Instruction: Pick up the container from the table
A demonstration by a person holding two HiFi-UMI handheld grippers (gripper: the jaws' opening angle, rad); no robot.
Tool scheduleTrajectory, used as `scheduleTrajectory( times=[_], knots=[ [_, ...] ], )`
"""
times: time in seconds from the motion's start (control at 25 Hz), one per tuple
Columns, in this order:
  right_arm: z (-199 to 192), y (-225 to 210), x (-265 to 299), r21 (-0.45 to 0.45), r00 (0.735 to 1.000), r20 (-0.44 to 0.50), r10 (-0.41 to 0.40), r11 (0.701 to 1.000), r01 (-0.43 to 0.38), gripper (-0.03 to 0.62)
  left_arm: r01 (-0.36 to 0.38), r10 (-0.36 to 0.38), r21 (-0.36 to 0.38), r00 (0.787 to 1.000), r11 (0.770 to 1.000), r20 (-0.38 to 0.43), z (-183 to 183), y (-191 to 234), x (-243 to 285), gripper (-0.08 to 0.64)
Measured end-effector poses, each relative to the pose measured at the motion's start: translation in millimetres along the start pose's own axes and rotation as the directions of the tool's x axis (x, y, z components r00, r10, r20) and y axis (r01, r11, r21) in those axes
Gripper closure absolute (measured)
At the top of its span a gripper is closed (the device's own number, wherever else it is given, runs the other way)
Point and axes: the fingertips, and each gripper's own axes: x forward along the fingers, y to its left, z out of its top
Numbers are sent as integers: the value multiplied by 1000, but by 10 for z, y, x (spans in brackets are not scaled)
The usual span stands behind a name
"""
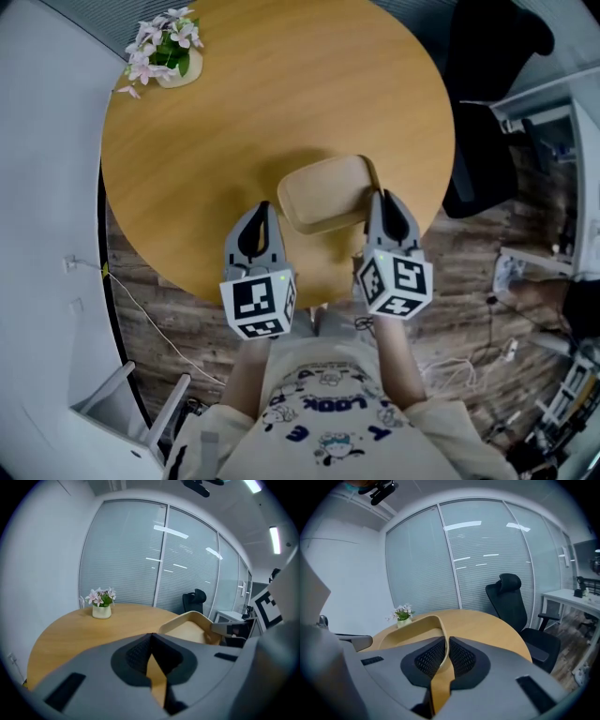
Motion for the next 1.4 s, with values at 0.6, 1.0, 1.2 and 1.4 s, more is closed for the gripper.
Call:
scheduleTrajectory(
  times=[0.6, 1.0, 1.2, 1.4],
  knots=[
    [833, 283, -428, -18, 980, 195, 37, 999, -34, 565, -31, 29, 7, 974, 999, 224, 873, 11, -520, 557],
    [1269, 394, -709, -34, 950, 307, 53, 998, -45, 565, -57, 53, 2, 942, 998, 332, 1208, 17, -869, 557],
    [1427, 387, -823, -37, 935, 351, 57, 998, -47, 565, -64, 58, 2, 927, 998, 372, 1337, 9, -1002, 557],
    [1557, 387, -901, -35, 920, 387, 62, 998, -52, 565, -65, 55, 11, 914, 998, 402, 1469, -22, -1068, 557]
  ],
)
